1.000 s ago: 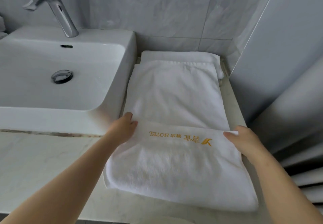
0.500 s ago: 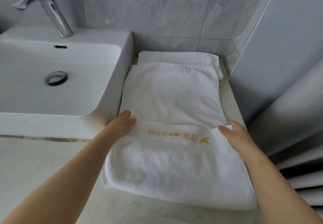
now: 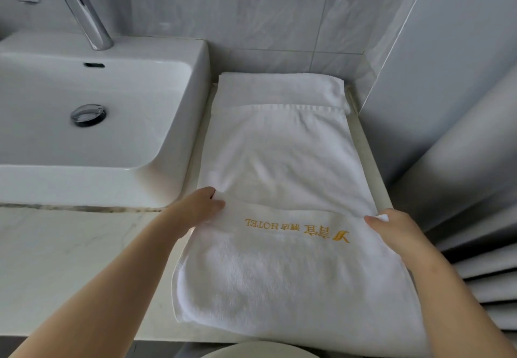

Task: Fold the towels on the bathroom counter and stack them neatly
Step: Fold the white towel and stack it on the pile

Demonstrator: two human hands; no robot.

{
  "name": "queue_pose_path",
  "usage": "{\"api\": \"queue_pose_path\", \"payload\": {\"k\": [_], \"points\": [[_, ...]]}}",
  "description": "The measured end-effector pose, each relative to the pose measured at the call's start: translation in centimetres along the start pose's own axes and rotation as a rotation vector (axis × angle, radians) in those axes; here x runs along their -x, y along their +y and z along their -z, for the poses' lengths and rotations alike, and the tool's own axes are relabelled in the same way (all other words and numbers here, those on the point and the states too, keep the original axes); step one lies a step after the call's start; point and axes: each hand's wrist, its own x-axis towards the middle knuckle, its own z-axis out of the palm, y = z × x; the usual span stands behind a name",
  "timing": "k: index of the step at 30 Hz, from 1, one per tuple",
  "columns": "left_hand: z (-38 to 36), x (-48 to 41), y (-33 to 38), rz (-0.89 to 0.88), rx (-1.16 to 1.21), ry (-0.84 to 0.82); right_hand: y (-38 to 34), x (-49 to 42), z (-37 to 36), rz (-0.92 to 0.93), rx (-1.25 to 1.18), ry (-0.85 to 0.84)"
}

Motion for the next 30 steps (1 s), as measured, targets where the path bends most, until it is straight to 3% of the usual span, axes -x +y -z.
{"api": "queue_pose_path", "payload": {"k": [7,13,22,26,30], "points": [[-0.5,1.8,-0.9,0.001,0.042,-0.085,1.5,2.3,0.4,-0.032,-0.034,0.033],[0.2,3.3,-1.5,0.03,0.057,-0.083,1.1,3.6,0.6,-0.121,-0.056,-0.059],[2.3,4.8,0.9,-0.113,0.478,-0.034,-1.8,5.0,3.3,-0.035,-0.259,0.035],[3.1,4.3,3.0,-0.18,0.498,0.1,-4.1,4.6,4.2,0.046,-0.371,0.089],[3.8,2.6,4.5,-0.251,0.352,0.288,-6.1,3.1,4.4,0.139,-0.46,0.124]]}}
